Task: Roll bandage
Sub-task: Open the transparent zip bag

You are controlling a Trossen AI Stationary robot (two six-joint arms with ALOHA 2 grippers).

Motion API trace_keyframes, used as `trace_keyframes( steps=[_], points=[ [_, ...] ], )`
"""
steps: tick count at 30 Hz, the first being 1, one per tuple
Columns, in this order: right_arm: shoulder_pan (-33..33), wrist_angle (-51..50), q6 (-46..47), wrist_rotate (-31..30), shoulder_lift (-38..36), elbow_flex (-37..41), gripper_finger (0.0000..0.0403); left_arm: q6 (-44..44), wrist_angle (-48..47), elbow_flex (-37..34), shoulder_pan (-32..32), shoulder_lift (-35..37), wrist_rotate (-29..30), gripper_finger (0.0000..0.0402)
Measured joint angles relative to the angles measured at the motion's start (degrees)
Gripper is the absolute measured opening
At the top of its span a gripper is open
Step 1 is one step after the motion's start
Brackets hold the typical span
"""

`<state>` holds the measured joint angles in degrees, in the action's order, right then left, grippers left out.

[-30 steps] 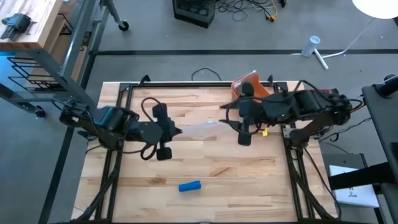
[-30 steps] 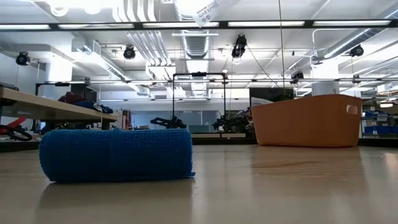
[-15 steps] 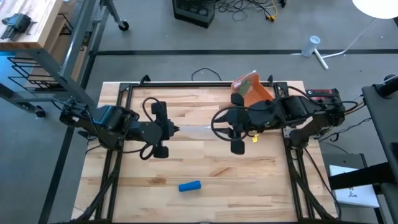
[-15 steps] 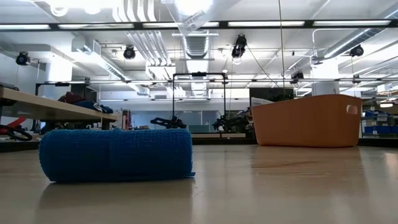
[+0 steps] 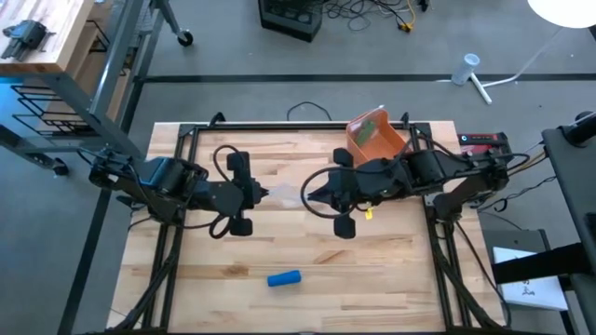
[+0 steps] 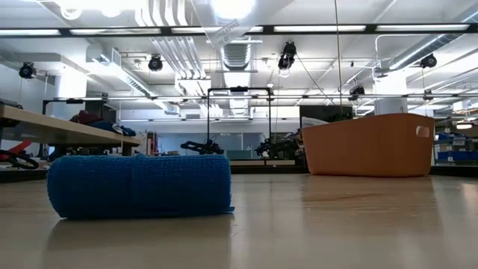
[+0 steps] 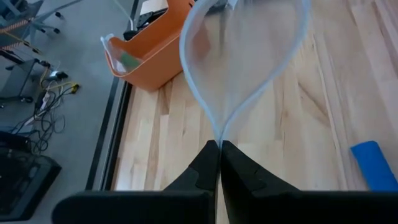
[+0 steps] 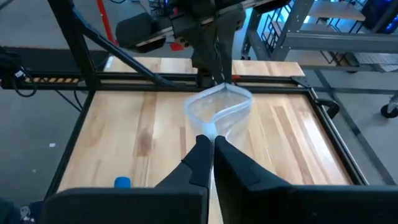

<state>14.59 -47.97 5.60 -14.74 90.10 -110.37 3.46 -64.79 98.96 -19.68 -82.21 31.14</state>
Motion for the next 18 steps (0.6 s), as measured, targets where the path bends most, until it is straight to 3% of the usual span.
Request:
trace_keyframes(
  steps=[8,18],
  points=[
    [0.0,0.4,-0.2,-0.3,0.8,0.0,0.0002,0.0,-0.1,0.0,0.0,0.3,-0.1,0.0015],
    [-0.4,0.3,-0.1,-0.5,0.3,0.0,0.0001,0.0,-4.3,5.3,0.0,0.7,-1.7,0.0117]
  ],
)
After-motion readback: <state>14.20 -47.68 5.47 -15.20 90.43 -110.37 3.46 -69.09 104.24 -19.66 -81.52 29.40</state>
